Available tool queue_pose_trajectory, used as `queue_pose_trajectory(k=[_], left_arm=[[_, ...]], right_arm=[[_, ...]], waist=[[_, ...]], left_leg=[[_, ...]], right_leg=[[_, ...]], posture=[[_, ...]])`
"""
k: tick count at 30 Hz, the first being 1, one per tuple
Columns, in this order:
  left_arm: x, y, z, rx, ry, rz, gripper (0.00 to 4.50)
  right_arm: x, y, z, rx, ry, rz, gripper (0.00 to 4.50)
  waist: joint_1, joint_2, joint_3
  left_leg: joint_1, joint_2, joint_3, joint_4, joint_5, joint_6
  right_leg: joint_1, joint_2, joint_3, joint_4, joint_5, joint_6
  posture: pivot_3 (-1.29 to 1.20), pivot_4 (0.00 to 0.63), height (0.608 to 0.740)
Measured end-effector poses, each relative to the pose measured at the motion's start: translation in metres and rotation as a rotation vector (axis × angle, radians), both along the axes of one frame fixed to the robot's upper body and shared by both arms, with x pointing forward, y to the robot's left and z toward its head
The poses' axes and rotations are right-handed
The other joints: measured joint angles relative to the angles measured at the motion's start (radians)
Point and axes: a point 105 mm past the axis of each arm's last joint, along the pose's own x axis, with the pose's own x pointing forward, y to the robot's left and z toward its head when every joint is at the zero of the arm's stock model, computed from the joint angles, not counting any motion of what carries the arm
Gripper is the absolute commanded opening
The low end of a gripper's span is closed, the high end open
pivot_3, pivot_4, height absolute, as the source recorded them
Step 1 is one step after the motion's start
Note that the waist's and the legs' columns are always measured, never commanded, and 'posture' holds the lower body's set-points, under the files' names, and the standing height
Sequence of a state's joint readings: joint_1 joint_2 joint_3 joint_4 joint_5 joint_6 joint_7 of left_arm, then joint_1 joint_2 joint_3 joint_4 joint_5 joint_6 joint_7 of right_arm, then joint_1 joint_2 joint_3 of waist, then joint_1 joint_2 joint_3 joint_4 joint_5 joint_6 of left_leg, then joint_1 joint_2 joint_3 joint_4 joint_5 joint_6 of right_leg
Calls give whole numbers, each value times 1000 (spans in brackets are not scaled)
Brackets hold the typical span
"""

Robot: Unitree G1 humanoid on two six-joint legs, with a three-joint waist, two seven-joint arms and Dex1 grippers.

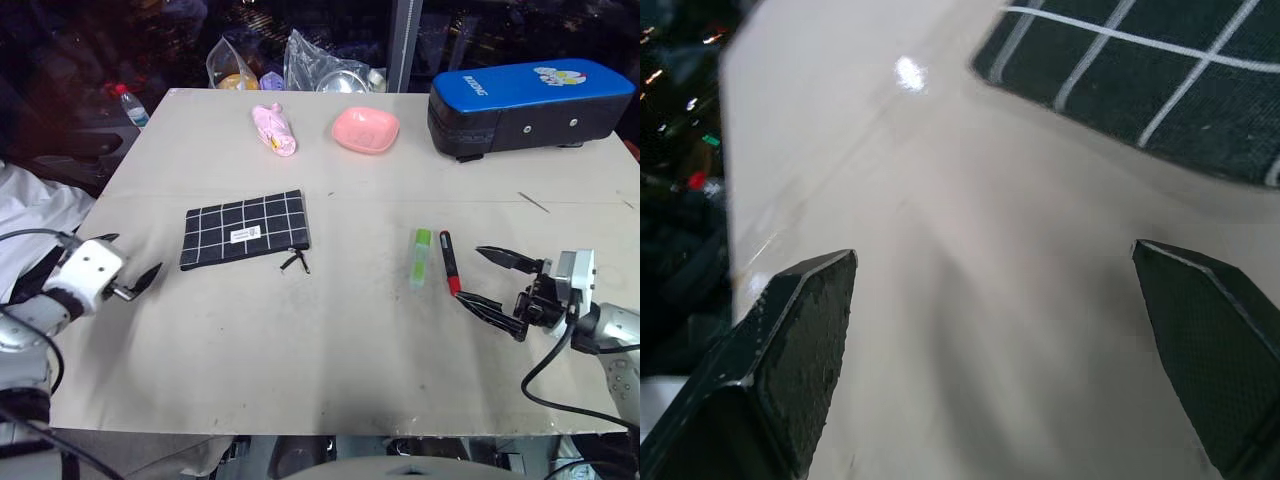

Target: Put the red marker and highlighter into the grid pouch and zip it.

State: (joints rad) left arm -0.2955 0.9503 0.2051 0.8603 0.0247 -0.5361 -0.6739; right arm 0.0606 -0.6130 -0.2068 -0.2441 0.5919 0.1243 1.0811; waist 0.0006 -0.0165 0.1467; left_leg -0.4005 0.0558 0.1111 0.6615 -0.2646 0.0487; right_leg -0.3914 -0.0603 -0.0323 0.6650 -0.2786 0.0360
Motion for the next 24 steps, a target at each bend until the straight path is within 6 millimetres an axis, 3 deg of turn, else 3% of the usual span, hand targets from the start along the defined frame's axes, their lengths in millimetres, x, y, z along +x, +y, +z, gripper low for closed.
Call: queue_pose_trajectory(k=[5,8,13,18,24], left_arm=[[14,-10,3,91,1,-63,4464],[18,-26,5,204,13,-194,4464],[8,-46,5,380,10,-403,4464],[5,-57,4,455,-47,-482,4464],[10,-97,2,475,-199,-614,4464]], right_arm=[[-2,-2,-3,-2,8,-10,4500],[-5,-4,-5,-4,18,-27,4500],[-7,-10,-4,-10,10,-56,4500],[-5,-11,-3,-10,3,-70,4500],[-4,-10,-1,-10,-4,-74,4500]], waist=[[1,0,0],[9,1,0],[12,1,0],[14,2,-1],[19,2,-1]], left_leg=[[0,1,1,0,0,0],[0,1,2,1,0,0],[0,1,4,2,-2,2],[0,1,6,5,-3,5],[0,0,6,8,-4,7]], right_leg=[[0,1,1,0,0,0],[0,1,2,0,0,0],[0,0,4,0,0,0],[0,-1,5,0,0,1],[2,-2,5,0,1,3]], posture=[[0,150,737],[0,150,737],[0,150,737],[0,150,737],[0,150,737]])
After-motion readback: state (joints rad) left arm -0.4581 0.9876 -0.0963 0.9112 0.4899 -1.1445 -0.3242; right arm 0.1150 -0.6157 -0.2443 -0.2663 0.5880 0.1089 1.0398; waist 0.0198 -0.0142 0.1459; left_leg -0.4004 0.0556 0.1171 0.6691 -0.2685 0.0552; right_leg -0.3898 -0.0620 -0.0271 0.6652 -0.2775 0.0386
